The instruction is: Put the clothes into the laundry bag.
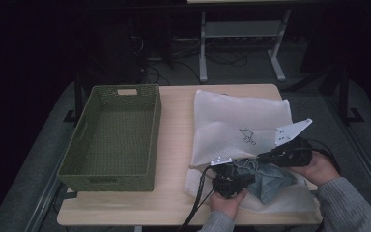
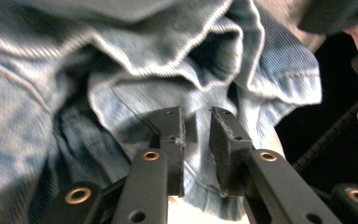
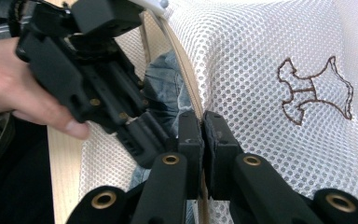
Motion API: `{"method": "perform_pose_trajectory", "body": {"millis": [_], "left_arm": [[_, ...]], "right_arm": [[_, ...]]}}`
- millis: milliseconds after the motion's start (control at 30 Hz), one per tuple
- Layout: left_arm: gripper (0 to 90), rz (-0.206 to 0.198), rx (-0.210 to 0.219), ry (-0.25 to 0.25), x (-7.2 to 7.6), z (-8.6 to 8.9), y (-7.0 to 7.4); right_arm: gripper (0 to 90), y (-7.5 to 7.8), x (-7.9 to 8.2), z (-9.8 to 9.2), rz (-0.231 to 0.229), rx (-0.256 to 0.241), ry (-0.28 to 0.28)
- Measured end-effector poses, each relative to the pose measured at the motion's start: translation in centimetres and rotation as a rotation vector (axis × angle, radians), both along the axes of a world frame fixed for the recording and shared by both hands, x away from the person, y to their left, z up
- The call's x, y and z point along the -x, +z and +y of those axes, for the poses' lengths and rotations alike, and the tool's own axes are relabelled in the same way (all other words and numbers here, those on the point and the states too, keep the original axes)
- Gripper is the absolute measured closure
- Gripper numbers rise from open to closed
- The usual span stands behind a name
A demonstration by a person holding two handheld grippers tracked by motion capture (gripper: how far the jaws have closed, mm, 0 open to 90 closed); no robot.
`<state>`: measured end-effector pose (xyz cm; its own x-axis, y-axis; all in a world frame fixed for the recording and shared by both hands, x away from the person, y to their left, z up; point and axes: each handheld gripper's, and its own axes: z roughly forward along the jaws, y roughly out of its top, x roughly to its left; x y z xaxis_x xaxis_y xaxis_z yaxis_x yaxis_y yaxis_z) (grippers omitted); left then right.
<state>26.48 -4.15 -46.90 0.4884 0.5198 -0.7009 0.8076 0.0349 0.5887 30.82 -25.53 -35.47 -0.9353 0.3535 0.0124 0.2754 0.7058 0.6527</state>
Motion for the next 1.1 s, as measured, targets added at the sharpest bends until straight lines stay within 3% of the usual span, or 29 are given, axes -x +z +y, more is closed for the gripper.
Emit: {"method": "perform_pose_trajectory", "body": {"millis": [100, 300, 500, 567, 633, 700, 767, 800, 900, 967, 1000, 1067, 1100], "left_arm": [[69.6, -0.008, 0.012, -0.027, 0.5, -0.1, 0.2], [54.8, 0.032, 0.03, -0.102, 1.5, -1.3, 0.1], [48.7, 0.065, -0.026, -0.121, 1.5, -2.9, -0.7], [59.1, 0.051, -0.048, -0.104, 1.1, -3.4, -0.8], [75.4, 0.045, -0.03, -0.08, 0.8, -3.7, -0.9], [83.0, 0.057, -0.023, -0.056, 0.7, -3.9, -0.8], [85.2, 0.055, -0.006, -0.046, 0.3, -3.8, -0.7], [85.5, 0.026, -0.007, -0.048, 0.0, -3.5, -0.7], [85.9, 0.023, 0.044, 0.015, -0.2, -3.1, 0.1], [85.9, -0.013, 0.065, 0.036, -0.5, -2.6, 0.4], [86.0, -0.055, 0.054, 0.036, -0.7, -2.3, 0.5], [85.9, -0.07, 0.054, 0.055, -0.7, -2.1, 0.6], [85.8, -0.058, 0.06, 0.059, -0.6, -2.1, 0.6]], "right_arm": [[82.4, 0.0, -0.1, 0.0, -0.002, 0.008, -0.01], [68.9, -0.2, -0.3, -0.9, 0.008, 0.032, -0.048], [74.8, -0.8, -0.3, -1.4, 0.014, 0.045, -0.052], [82.0, -0.9, -0.3, -1.2, 0.013, 0.055, -0.045], [84.8, -1.0, -0.2, -1.1, 0.014, 0.055, -0.037], [85.6, -1.0, -0.2, -1.0, 0.017, 0.051, -0.036], [86.0, -0.8, 0.1, -1.1, 0.019, 0.046, -0.026], [86.1, -0.7, 0.2, -1.1, 0.018, 0.045, -0.024], [86.6, -0.1, 0.6, -1.3, 0.02, 0.028, -0.013], [86.9, 0.3, 0.9, -1.5, 0.027, 0.015, 0.001], [86.9, 0.5, 1.0, -1.5, 0.026, 0.007, 0.011], [86.9, 0.9, 1.2, -1.7, 0.036, -0.024, 0.022], [86.8, 1.0, 1.3, -1.8, 0.045, -0.044, 0.027]]}}
